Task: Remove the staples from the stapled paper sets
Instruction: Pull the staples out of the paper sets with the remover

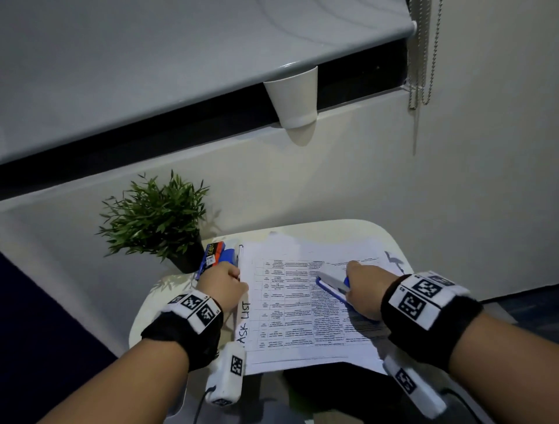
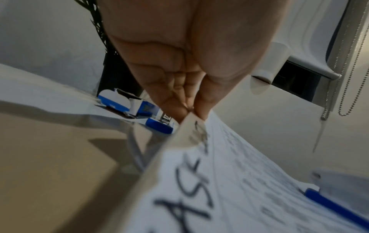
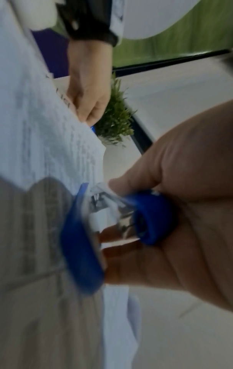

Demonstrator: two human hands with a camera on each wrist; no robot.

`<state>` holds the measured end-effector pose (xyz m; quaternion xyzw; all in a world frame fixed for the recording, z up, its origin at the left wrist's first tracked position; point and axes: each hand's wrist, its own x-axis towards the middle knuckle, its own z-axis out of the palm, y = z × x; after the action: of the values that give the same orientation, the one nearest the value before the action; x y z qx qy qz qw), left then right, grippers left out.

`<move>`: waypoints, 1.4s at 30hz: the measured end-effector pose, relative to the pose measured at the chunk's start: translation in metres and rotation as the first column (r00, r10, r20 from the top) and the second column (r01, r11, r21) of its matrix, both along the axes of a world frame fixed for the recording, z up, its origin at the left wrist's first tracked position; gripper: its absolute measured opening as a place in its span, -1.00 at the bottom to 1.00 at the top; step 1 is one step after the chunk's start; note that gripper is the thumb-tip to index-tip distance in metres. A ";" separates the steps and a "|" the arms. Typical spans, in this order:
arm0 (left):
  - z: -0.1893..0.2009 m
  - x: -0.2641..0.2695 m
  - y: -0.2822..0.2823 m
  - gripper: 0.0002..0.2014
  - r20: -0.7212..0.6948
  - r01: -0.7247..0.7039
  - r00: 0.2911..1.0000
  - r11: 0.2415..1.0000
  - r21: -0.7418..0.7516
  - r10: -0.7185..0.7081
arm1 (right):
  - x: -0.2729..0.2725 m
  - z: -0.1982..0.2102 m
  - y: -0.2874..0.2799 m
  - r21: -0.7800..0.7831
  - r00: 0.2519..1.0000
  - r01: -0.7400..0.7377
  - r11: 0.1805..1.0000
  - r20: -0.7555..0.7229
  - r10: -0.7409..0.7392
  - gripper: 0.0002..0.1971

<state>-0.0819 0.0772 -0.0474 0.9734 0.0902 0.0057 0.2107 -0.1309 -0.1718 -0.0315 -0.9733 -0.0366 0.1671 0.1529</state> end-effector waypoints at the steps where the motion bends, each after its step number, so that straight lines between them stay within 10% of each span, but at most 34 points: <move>1: -0.001 0.001 0.000 -0.89 0.013 -0.009 1.000 1.000 0.008 0.009 | 0.001 -0.003 -0.001 -0.010 1.000 -0.001 1.000 -0.022 0.001 -0.82; 11: 0.005 -0.006 -0.014 -0.83 -0.117 0.146 0.987 0.921 0.360 -0.111 | 0.001 -0.011 0.001 -0.047 1.000 0.000 0.999 -0.019 -0.001 -0.78; 26: 0.005 -0.020 -0.018 -0.83 0.099 0.088 0.991 0.995 -0.037 -0.084 | -0.003 -0.011 0.000 -0.048 1.000 0.014 0.999 0.002 -0.014 -0.81; 42: 0.003 -0.020 -0.009 -0.77 0.094 0.100 0.991 0.992 -0.070 -0.094 | -0.005 -0.012 -0.003 -0.061 1.000 -0.005 0.998 0.006 0.006 -0.82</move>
<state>-0.1017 0.0684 -0.0447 0.9668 0.0332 0.0361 0.2508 -0.1363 -0.1745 -0.0431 -0.9779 -0.0345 0.1657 0.1228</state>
